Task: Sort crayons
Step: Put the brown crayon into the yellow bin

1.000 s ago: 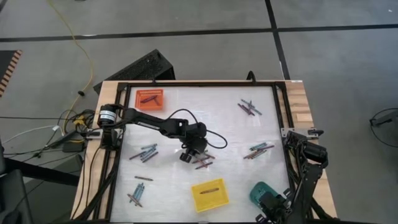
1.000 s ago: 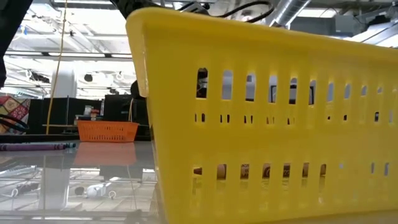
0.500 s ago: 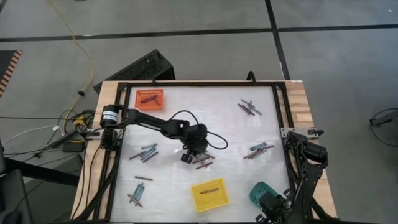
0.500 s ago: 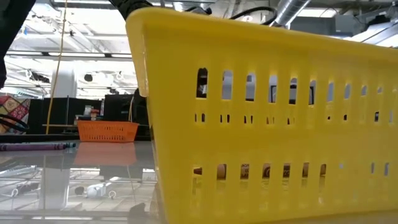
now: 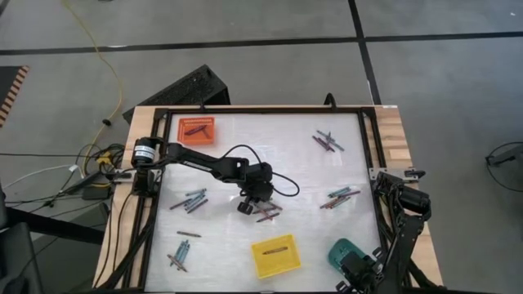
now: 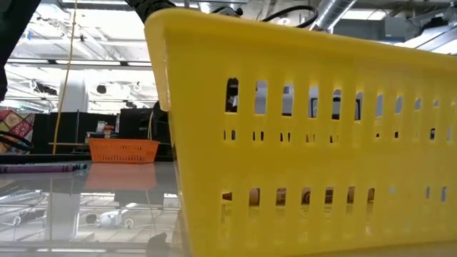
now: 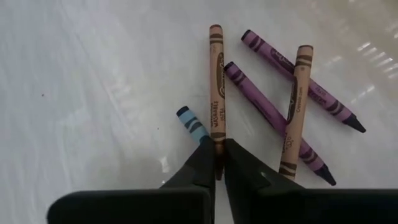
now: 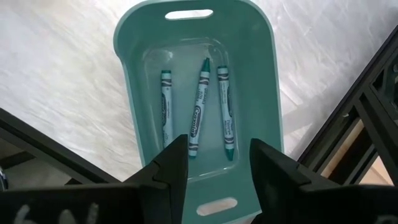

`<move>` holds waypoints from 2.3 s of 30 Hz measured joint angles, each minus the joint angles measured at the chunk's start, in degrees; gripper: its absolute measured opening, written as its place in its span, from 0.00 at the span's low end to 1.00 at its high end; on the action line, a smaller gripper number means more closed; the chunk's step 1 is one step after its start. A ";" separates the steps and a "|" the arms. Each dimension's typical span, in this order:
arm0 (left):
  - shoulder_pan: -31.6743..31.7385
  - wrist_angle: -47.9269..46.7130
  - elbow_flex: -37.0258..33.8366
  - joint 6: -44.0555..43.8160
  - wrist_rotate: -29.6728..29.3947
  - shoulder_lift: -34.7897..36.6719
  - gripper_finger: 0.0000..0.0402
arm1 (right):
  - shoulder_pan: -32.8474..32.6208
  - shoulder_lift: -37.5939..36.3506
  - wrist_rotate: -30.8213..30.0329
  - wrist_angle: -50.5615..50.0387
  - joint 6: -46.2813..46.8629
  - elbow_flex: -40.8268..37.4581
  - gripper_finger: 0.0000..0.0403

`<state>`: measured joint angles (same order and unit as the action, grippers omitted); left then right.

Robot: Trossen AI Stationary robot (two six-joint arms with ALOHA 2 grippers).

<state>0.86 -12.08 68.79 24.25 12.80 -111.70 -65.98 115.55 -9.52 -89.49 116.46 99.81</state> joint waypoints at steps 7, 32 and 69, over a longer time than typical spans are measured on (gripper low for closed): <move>-0.02 0.20 0.09 0.59 0.00 0.11 0.00 | 0.00 0.00 0.00 0.00 -0.02 0.00 0.41; -1.70 -12.01 8.75 2.53 -2.58 0.09 0.00 | 0.00 0.00 -2.54 -0.48 -1.68 0.00 0.41; -10.95 -10.96 9.07 7.65 -8.37 -3.17 0.27 | 0.52 -0.02 -4.09 -0.52 -2.93 0.02 0.41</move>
<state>-10.08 -23.03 77.86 31.90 4.43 -114.87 -65.45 115.52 -13.61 -90.01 113.54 99.83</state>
